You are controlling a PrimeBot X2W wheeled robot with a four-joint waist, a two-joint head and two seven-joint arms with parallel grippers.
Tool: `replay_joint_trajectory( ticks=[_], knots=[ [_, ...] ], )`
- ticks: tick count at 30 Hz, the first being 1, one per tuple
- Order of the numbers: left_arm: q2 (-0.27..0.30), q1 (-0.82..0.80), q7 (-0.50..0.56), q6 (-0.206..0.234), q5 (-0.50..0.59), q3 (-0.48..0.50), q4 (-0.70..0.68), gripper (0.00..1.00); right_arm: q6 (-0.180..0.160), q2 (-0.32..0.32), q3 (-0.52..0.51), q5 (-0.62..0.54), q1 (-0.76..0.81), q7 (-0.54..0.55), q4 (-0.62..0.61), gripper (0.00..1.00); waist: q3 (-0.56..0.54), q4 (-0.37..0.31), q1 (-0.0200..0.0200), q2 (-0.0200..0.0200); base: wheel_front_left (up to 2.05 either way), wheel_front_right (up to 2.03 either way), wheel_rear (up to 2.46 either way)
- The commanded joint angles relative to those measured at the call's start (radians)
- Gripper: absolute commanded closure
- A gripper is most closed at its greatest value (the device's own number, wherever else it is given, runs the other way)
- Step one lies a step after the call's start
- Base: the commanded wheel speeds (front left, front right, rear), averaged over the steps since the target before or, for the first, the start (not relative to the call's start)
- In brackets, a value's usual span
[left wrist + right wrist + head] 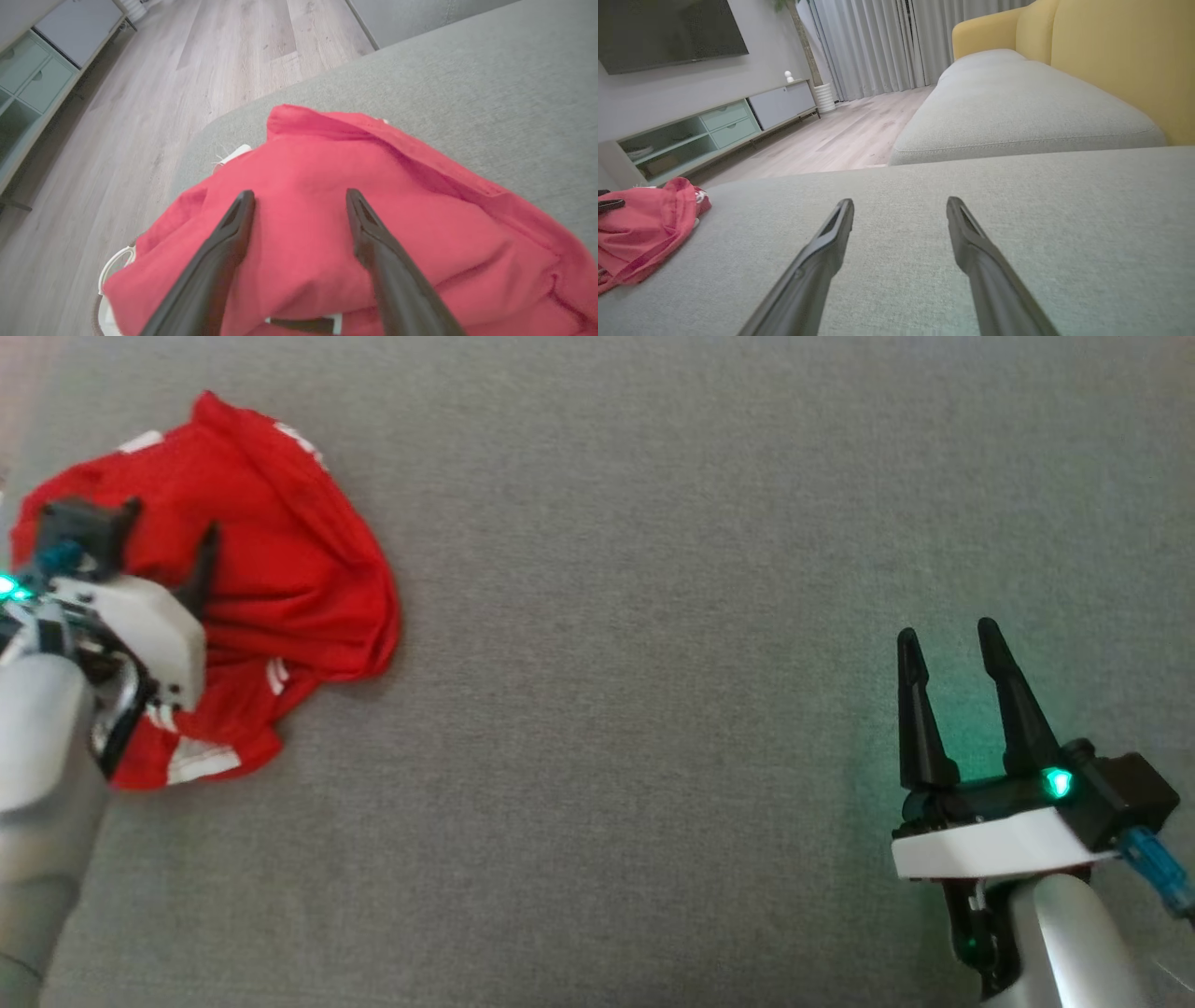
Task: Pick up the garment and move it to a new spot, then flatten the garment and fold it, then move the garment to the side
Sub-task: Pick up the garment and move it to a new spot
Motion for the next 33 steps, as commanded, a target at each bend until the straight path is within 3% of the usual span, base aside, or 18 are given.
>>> replay_joint_trajectory(
  ticks=[1,6,7,8,11,15,21,26,33],
  knots=[
    [0.071,-0.060,0.001,0.002,-0.012,0.017,0.006,0.00,0.008,-0.006,0.020,-0.009,-0.023,-0.011,-0.036,0.00,0.019,-0.017,-0.0003,0.0001,0.00,0.00,0.00],
    [0.072,-0.104,0.000,0.002,-0.058,-0.057,0.108,0.00,0.008,-0.006,0.014,-0.022,-0.026,-0.011,-0.045,0.00,0.036,-0.025,-0.0003,0.0001,0.00,0.00,0.00],
    [0.069,-0.111,-0.006,0.002,-0.074,-0.062,0.123,0.55,0.008,-0.006,0.013,-0.023,-0.026,-0.011,-0.045,0.00,0.036,-0.026,-0.0003,0.0001,0.00,0.00,0.00],
    [0.068,-0.118,-0.015,0.002,-0.088,-0.068,0.135,1.00,0.008,-0.006,0.012,-0.025,-0.025,-0.011,-0.046,0.00,0.036,-0.027,-0.0003,0.0001,0.00,0.00,0.00],
    [0.068,-0.139,-0.054,0.002,-0.111,-0.070,0.150,1.00,0.008,-0.006,0.012,-0.025,-0.025,-0.011,-0.045,0.00,0.032,-0.029,-0.0003,0.0001,0.00,0.00,0.00],
    [0.074,-0.187,-0.202,0.004,-0.125,-0.045,0.169,1.00,0.008,-0.006,0.014,-0.015,-0.024,-0.011,-0.038,0.00,0.005,-0.033,-0.0003,0.0001,0.00,0.00,0.00],
    [0.086,-0.257,-0.343,0.069,-0.086,-0.018,0.117,1.00,0.008,-0.006,0.028,0.025,-0.010,-0.011,-0.020,0.00,-0.080,-0.044,-0.0003,0.0001,0.00,0.00,0.00],
    [0.104,-0.254,-0.349,0.112,-0.066,0.043,-0.064,1.00,0.008,-0.006,0.042,0.060,0.004,-0.011,-0.010,0.00,-0.147,-0.063,-0.0003,0.0001,0.00,0.00,0.00],
    [0.107,-0.170,-0.320,0.111,-0.049,0.014,-0.258,1.00,0.008,-0.006,0.058,0.099,0.027,-0.011,-0.002,0.00,-0.228,-0.124,-0.0003,0.0001,0.00,0.00,0.00]
  ],
)
